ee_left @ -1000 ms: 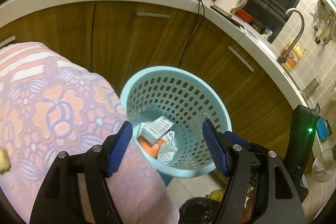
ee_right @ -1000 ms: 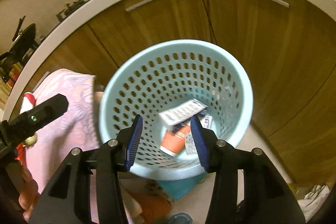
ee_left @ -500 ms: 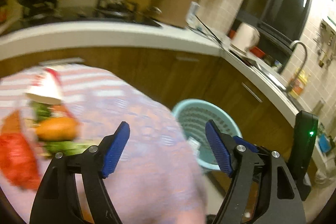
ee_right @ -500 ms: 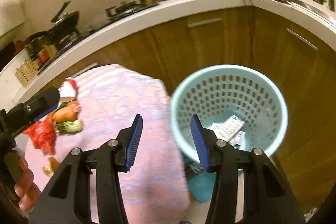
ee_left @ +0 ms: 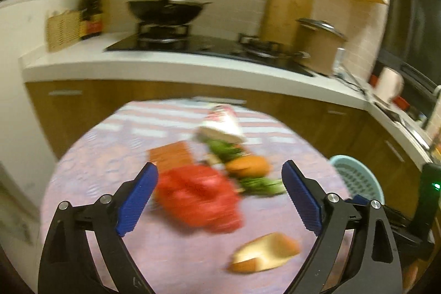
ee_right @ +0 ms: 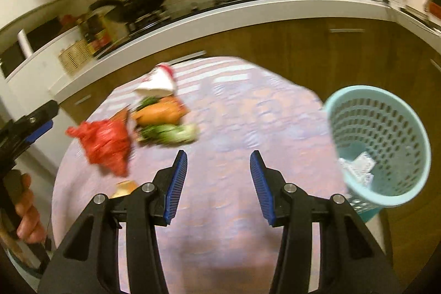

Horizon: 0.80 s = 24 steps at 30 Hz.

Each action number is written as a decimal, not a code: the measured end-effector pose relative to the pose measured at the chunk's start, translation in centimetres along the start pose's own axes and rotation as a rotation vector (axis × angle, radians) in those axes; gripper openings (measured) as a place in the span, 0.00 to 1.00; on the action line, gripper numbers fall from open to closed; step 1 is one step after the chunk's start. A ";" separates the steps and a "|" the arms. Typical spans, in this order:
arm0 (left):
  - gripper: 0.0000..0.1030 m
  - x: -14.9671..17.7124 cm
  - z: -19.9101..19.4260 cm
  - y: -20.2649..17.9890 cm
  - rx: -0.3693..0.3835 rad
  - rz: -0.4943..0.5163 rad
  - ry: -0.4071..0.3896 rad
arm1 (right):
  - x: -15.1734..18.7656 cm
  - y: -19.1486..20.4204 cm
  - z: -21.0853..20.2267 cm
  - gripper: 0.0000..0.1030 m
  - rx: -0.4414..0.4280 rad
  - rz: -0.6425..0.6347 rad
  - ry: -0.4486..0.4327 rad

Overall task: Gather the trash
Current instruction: 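Move both open tools back over the table, then grasp the red plastic bag with the left tool while the right tool grasps the bread crust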

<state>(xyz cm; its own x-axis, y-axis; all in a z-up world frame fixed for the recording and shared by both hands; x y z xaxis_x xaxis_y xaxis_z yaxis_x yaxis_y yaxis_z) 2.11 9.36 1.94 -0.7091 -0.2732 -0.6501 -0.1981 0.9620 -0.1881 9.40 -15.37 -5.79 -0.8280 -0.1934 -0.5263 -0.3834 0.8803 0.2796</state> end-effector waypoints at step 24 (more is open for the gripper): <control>0.44 2.1 10.1 3.1 0.157 -0.113 0.213 | 4.4 10.2 3.3 0.89 -0.008 -0.239 0.069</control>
<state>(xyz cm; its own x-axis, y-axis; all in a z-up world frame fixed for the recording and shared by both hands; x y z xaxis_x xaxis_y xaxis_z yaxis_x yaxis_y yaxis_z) 6.85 11.76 -7.42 -0.8181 -0.3551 -0.4524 -0.1884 0.9087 -0.3726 3.22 -5.79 -7.91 -0.7392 -0.4253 -0.5221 -0.5749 0.8023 0.1604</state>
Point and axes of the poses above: each gripper's, at about its wrist camera, not at the fingertips, and z roughly the way its jaws point, y to its left, x to its underside, the point moved 3 cm from there along z, roughly the way its jaws point, and after that the axes turned 15 degrees about y, right-handed, at the moved point
